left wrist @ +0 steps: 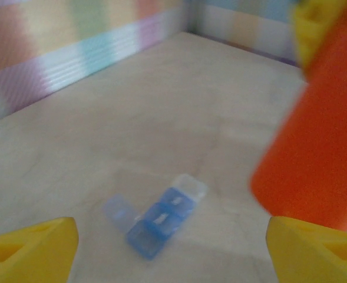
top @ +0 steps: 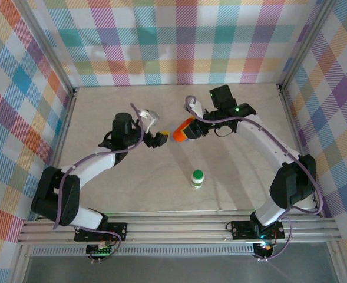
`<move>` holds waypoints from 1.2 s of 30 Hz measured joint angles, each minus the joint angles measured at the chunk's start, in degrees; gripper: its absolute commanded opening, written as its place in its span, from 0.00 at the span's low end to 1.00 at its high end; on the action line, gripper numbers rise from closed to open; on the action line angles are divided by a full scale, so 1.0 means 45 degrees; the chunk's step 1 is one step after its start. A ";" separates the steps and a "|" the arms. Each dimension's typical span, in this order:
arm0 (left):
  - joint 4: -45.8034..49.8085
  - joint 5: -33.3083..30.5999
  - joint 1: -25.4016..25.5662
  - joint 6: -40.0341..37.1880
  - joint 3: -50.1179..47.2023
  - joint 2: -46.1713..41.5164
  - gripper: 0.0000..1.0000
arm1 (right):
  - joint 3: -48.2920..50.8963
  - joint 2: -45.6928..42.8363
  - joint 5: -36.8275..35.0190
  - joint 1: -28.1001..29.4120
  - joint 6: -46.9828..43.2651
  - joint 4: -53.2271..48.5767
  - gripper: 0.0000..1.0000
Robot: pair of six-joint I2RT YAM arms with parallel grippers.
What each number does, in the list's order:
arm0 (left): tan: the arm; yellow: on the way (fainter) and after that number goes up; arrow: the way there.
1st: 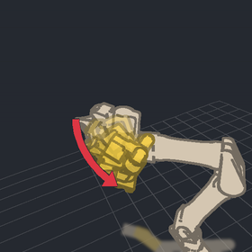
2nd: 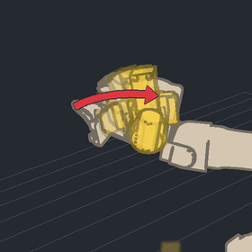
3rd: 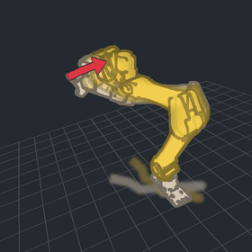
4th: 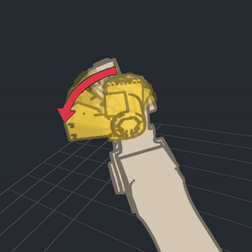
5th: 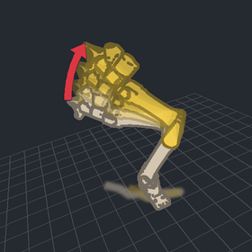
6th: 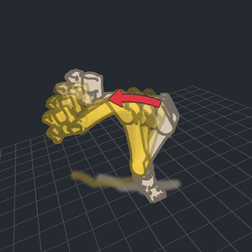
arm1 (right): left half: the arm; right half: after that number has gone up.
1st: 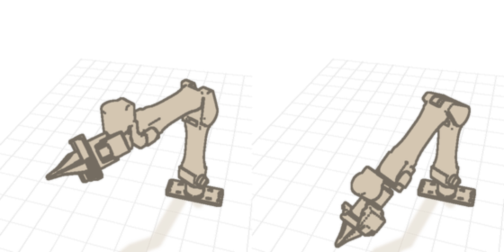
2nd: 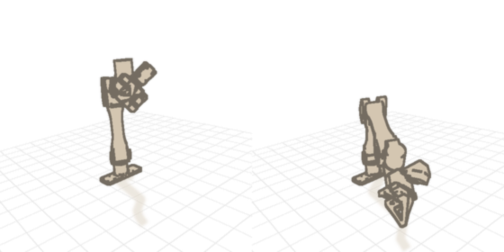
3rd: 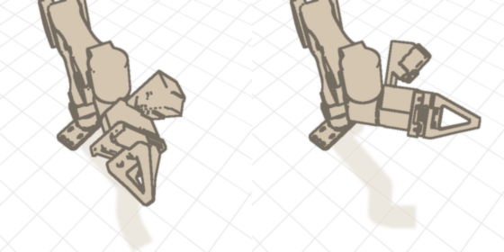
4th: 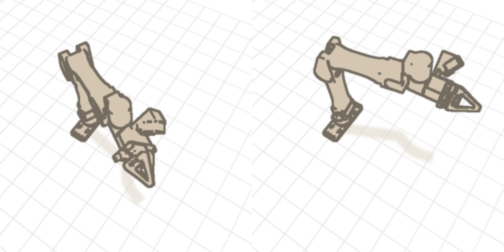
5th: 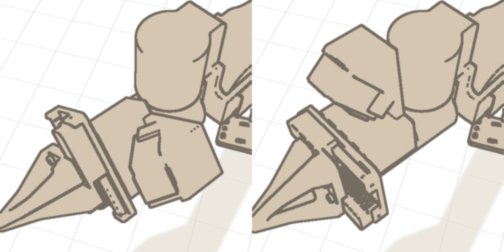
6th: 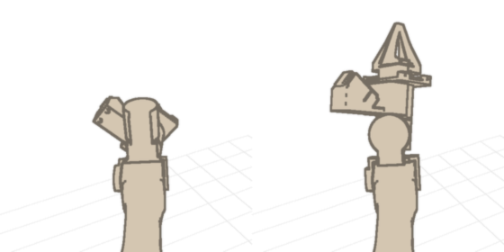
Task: Sort the pills into containers
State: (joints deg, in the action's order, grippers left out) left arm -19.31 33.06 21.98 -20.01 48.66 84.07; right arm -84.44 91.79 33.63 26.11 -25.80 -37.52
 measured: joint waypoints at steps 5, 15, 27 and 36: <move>0.1520 0.3181 -0.0010 -0.2375 0.1778 0.1073 0.83 | -0.0617 0.0005 0.1379 -0.0554 -0.1365 -0.0447 0.30; 0.2463 0.5017 0.0223 -0.3808 0.2268 0.1345 0.78 | -0.0515 -0.0010 0.3614 -0.0544 -0.1710 0.0607 0.31; 0.2327 0.5173 0.0865 -0.3696 0.2501 0.1350 0.72 | -0.0301 -0.0010 0.4226 -0.0534 -0.1613 0.0981 0.31; 0.2263 0.5207 0.0981 -0.3551 0.2506 0.1326 0.69 | 0.0053 -0.0277 0.4313 -0.0461 -0.1613 0.1069 0.31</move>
State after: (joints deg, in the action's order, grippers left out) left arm -9.13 56.49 26.39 -35.99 59.94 90.04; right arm -84.20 90.54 53.04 24.03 -33.06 -32.71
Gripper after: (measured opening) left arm 0.692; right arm 0.472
